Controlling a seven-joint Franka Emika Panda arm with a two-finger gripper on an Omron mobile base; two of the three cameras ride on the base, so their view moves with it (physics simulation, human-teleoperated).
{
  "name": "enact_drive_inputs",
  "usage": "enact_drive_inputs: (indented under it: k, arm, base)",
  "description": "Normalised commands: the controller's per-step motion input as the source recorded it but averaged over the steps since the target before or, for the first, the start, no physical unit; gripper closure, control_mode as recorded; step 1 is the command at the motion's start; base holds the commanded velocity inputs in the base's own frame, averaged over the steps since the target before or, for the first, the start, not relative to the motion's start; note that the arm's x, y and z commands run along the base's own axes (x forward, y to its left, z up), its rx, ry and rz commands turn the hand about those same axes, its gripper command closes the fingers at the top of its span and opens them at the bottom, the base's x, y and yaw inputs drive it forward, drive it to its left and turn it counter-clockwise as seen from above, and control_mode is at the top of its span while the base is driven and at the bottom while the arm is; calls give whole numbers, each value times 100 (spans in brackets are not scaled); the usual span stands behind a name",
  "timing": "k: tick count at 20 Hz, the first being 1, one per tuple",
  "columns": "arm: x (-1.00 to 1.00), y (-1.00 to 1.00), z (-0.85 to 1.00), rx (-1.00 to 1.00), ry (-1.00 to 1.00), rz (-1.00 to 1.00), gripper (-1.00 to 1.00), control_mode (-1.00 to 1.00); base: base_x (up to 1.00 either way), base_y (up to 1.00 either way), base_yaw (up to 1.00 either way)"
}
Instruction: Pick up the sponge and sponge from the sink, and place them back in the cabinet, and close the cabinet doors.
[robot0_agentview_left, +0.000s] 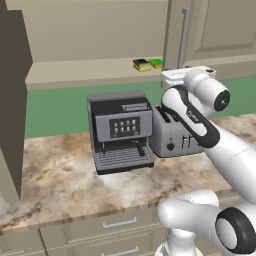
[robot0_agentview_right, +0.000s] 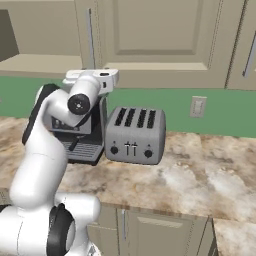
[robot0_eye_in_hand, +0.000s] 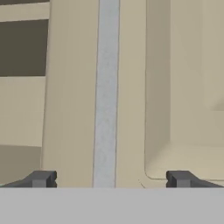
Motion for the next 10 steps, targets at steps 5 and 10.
enact_drive_inputs:
  k: [5,10]
  arm:
    - [16,0,0,0,-1,-7,-100,-100]
    - [19,0,0,0,0,-6,-100,-100]
  base:
    - [0,0,0]
    - [0,0,0]
